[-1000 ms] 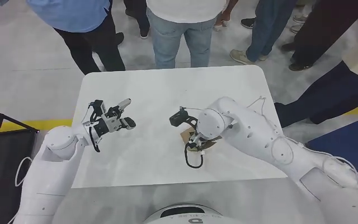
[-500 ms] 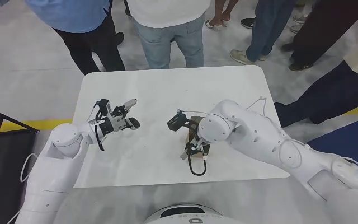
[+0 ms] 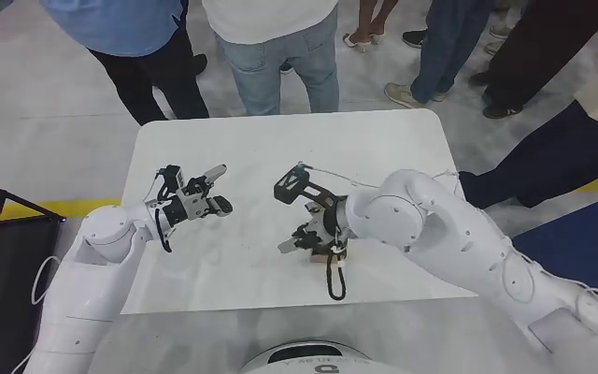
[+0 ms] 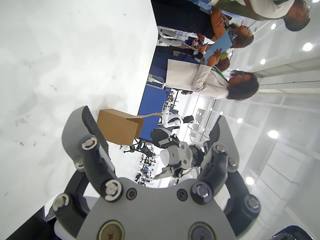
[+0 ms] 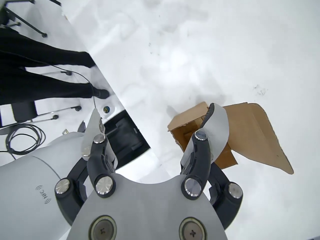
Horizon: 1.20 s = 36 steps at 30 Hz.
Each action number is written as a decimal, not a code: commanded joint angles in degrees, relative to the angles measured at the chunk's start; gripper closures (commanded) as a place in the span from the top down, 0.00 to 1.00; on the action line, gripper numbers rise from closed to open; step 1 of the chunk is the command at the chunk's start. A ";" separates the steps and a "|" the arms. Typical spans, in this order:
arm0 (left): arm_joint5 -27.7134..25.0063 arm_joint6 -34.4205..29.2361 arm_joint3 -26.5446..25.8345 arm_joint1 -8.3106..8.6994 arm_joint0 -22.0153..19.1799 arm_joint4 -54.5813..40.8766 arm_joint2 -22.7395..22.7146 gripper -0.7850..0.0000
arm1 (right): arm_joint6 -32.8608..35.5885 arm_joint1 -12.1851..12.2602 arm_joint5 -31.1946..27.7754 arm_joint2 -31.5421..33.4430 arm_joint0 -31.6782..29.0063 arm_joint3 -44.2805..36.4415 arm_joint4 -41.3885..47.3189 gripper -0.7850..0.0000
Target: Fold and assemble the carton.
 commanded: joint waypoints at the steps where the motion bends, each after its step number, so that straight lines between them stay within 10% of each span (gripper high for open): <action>1: 0.02 0.02 -0.02 0.00 -0.01 0.02 0.01 1.00 | -2.02 1.37 -2.12 4.64 -4.66 -2.23 0.49 1.00; 17: 0.02 0.02 -0.02 0.00 -0.01 0.02 0.01 1.00 | -14.23 7.43 -15.90 38.15 -37.63 -1.66 9.51 1.00; 36: 0.02 0.02 -0.02 0.00 -0.01 0.02 0.01 1.00 | -15.07 6.23 -13.38 30.36 -33.49 13.50 10.07 0.80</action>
